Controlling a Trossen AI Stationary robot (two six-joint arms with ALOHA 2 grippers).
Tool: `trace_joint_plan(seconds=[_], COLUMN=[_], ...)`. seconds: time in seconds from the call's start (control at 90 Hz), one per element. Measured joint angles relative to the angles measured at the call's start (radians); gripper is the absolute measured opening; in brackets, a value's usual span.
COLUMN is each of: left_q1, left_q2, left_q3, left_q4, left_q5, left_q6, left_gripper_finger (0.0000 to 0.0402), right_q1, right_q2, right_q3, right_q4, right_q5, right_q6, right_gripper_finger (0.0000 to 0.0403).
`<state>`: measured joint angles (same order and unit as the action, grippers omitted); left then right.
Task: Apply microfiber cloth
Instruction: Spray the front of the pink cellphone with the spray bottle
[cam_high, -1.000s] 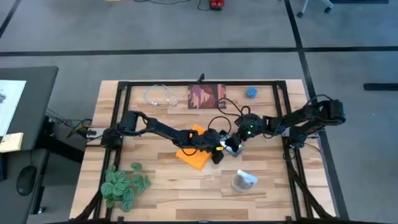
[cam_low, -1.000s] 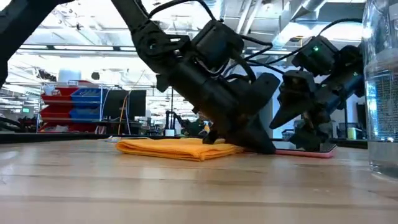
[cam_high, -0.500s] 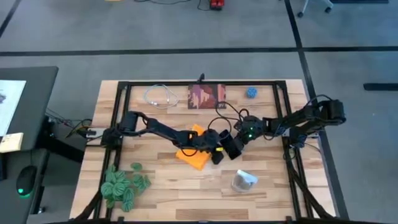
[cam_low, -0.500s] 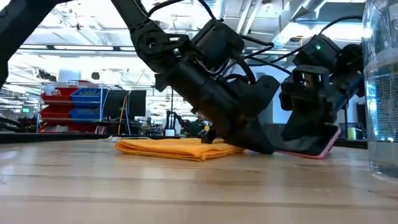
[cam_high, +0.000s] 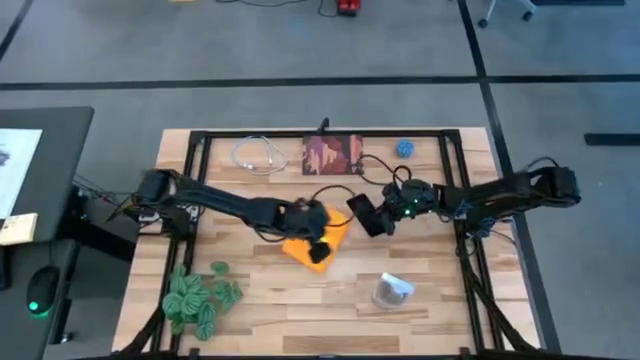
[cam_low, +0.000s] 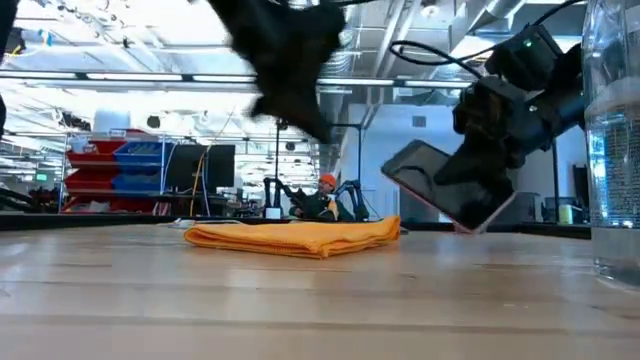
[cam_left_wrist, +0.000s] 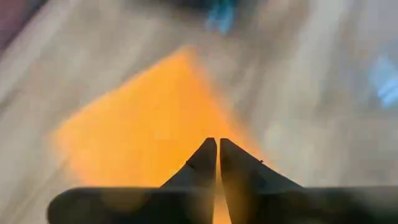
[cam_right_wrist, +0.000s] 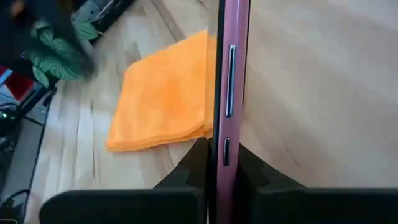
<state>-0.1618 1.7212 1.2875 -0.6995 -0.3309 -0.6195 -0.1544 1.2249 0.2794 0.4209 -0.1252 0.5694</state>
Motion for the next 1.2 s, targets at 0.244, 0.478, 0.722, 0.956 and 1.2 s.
trace_joint_plan(seconds=[0.244, 0.478, 0.722, 0.956, 1.2], left_q1=[-0.036, -0.104, -0.228, -0.262, -0.215], left_q2=[0.012, 0.043, 0.020, -0.039, -0.039], left_q3=[-0.186, -0.327, -0.233, -0.227, -0.386], left_q4=[-0.111, 0.220, 0.050, 0.166, 0.768], left_q5=[0.011, 0.093, 0.095, -0.170, -0.172], left_q6=[-0.238, -0.359, -0.432, -0.330, -0.022], left_gripper_finger=[0.0000, 0.0000, 0.0000, 0.0000, 0.0010], right_q1=[0.082, 0.130, 0.124, 0.153, 0.158], right_q2=[0.022, 0.022, 0.019, 0.026, 0.141], right_q3=[0.000, 0.001, 0.003, 0.003, 0.004], right_q4=[0.033, 0.053, 0.128, 0.355, 0.609], right_q5=[0.053, 0.103, 0.102, 0.098, 0.073], right_q6=[-0.008, -0.007, -0.046, -0.173, -0.265], right_gripper_finger=[0.0015, 0.0014, 0.0014, 0.0014, 0.0014])
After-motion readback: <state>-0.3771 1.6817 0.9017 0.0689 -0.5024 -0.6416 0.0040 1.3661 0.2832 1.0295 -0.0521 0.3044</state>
